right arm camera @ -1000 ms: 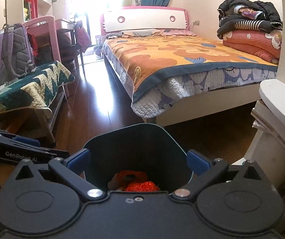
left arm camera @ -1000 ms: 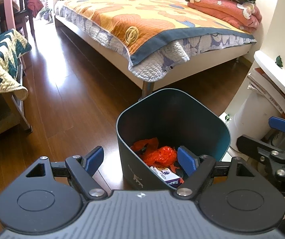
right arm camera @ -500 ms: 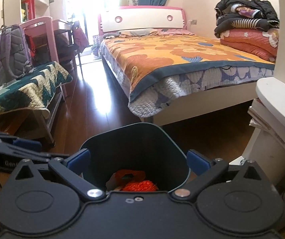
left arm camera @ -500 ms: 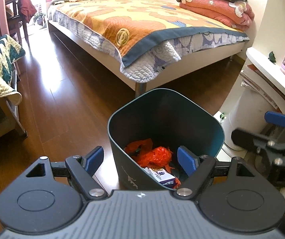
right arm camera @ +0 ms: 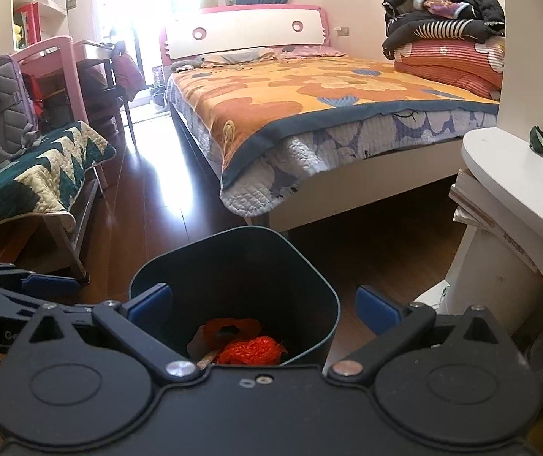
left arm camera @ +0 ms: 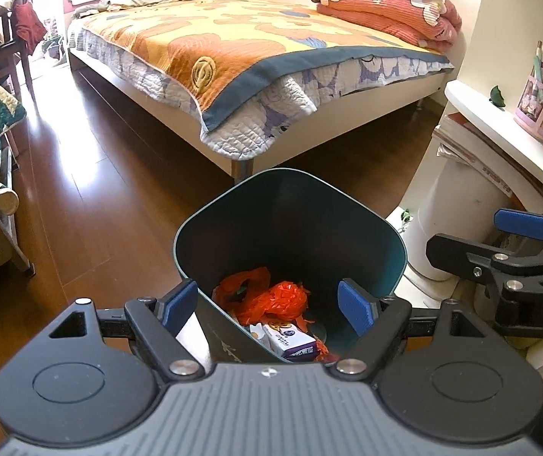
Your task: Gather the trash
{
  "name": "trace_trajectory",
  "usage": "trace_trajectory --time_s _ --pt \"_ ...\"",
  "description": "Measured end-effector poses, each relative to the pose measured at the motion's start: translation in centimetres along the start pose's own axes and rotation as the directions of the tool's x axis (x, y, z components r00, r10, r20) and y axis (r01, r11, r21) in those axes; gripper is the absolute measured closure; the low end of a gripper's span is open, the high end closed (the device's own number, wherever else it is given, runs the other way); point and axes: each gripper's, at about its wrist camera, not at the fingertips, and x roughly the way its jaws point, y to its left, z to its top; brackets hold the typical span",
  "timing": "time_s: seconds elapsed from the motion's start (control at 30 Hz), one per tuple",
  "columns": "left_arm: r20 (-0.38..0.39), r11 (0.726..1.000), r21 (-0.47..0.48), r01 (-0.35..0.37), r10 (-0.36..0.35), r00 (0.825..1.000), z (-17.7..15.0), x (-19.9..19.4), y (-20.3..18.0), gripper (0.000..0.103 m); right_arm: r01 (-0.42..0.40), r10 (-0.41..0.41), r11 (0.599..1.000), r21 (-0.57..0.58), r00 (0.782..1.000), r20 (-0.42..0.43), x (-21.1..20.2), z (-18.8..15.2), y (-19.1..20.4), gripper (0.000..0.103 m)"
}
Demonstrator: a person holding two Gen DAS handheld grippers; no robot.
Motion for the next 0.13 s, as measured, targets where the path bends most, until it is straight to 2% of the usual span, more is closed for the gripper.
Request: trace_trajectory --time_s 0.13 --pt "-0.011 1.0 -0.01 0.005 -0.005 1.0 -0.08 0.13 0.26 0.022 0.009 -0.009 1.0 0.0 1.0 -0.003 0.1 0.04 0.05 0.0"
